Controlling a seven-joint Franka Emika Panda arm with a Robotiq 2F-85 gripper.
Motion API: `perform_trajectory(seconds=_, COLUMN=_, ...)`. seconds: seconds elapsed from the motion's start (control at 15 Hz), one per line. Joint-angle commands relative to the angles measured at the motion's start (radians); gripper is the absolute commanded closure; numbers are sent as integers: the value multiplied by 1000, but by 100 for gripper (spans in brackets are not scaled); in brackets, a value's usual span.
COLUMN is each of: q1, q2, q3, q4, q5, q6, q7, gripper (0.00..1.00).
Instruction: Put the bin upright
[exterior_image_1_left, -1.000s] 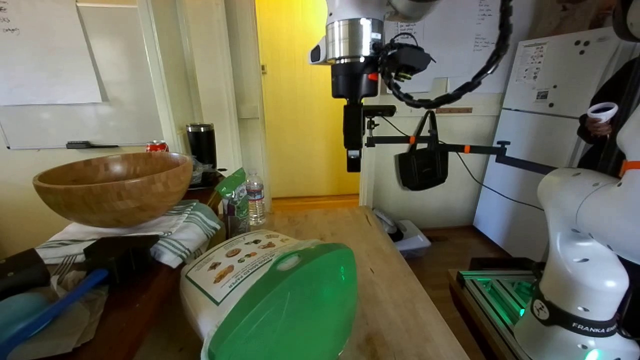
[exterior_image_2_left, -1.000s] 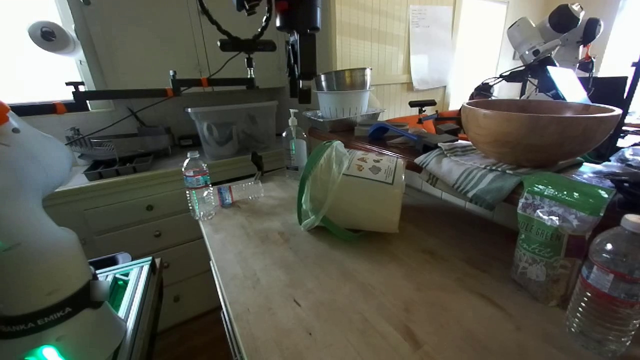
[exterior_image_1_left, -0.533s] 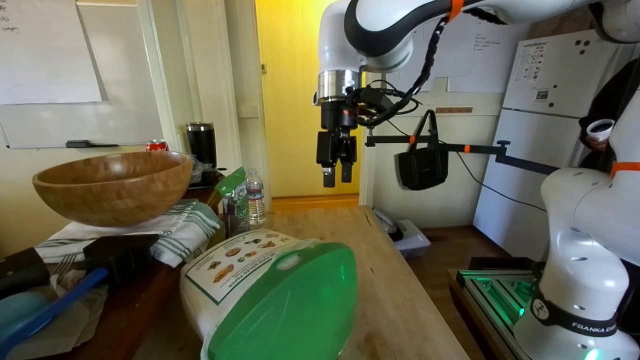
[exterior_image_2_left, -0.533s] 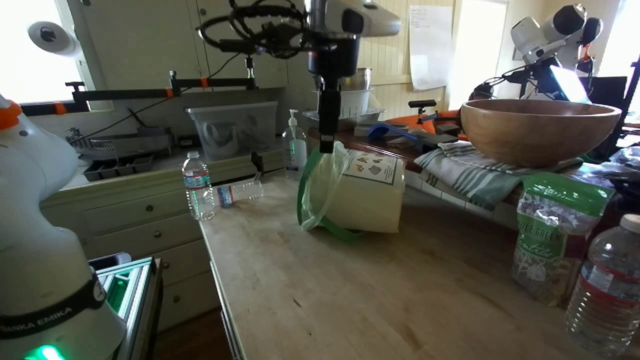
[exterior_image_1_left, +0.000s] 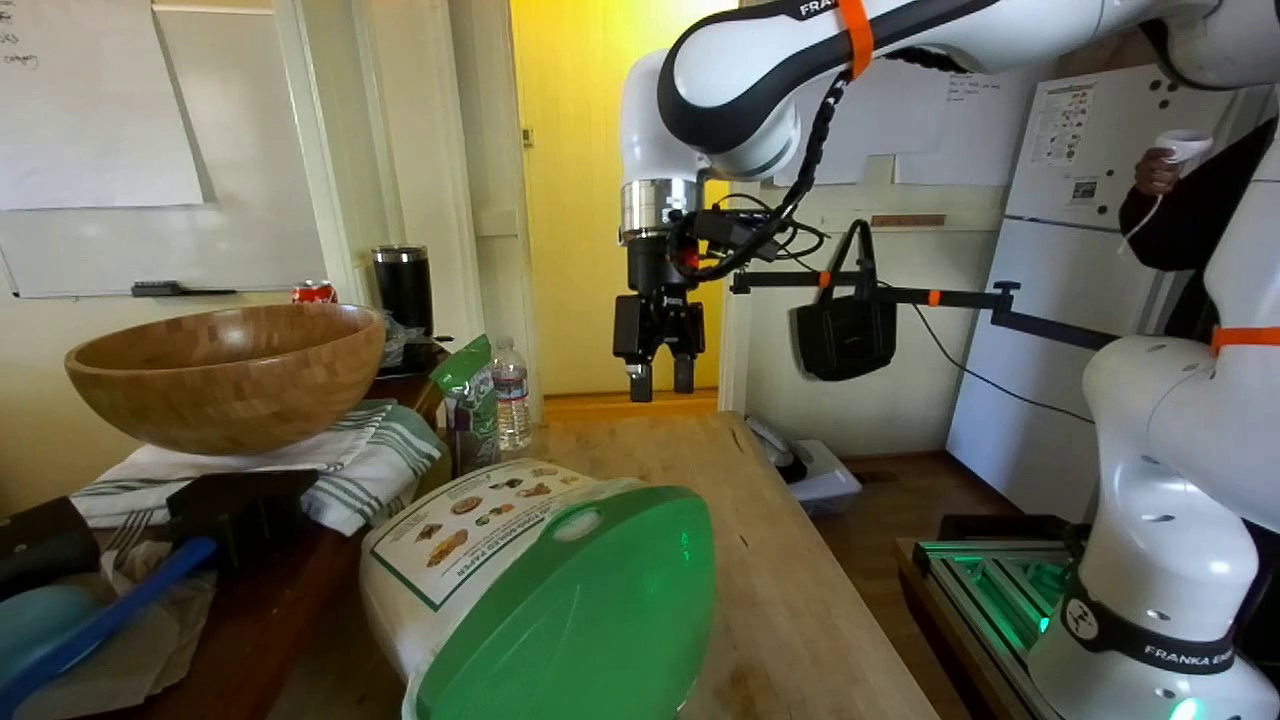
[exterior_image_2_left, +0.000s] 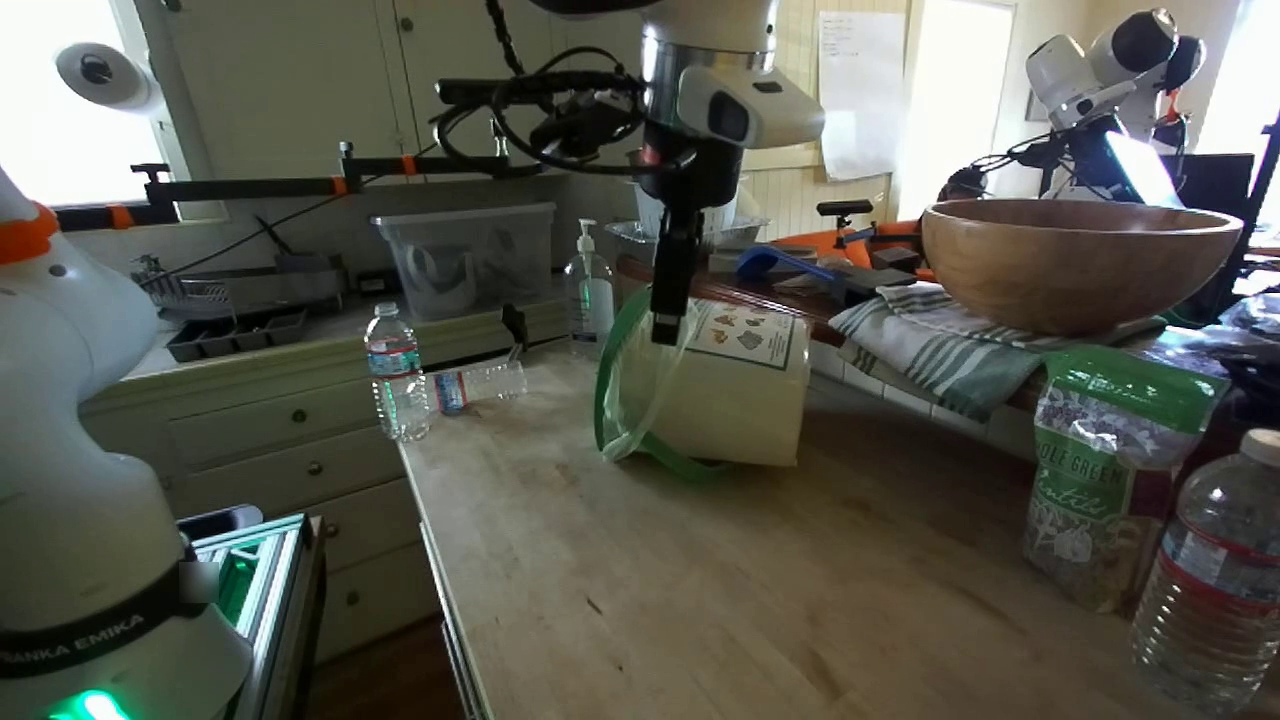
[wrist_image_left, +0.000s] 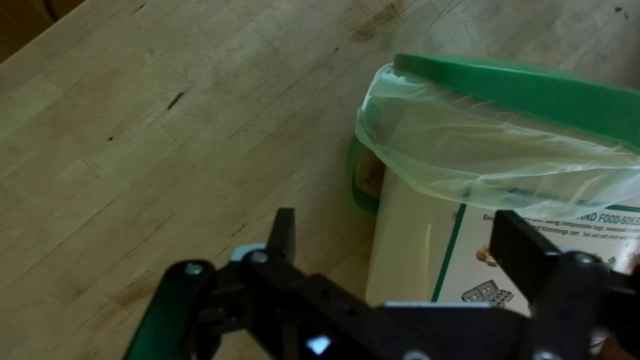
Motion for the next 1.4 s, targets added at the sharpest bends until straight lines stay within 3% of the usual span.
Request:
perform_trajectory(seconds=0.0, q1=-9, q2=1, q3=8, q4=4, q5=1, q6=-4, q7=-1, gripper=0)
perform_trajectory(seconds=0.73, q1=-9, q2=8, q3=10, q4=5, q5=-4, q6=2, q7=14, gripper=0)
perform_trajectory(seconds=1.33, q1=-30, q2=54, q3=-10, q4=-61, q5=94, q6=22, q7=5, gripper=0)
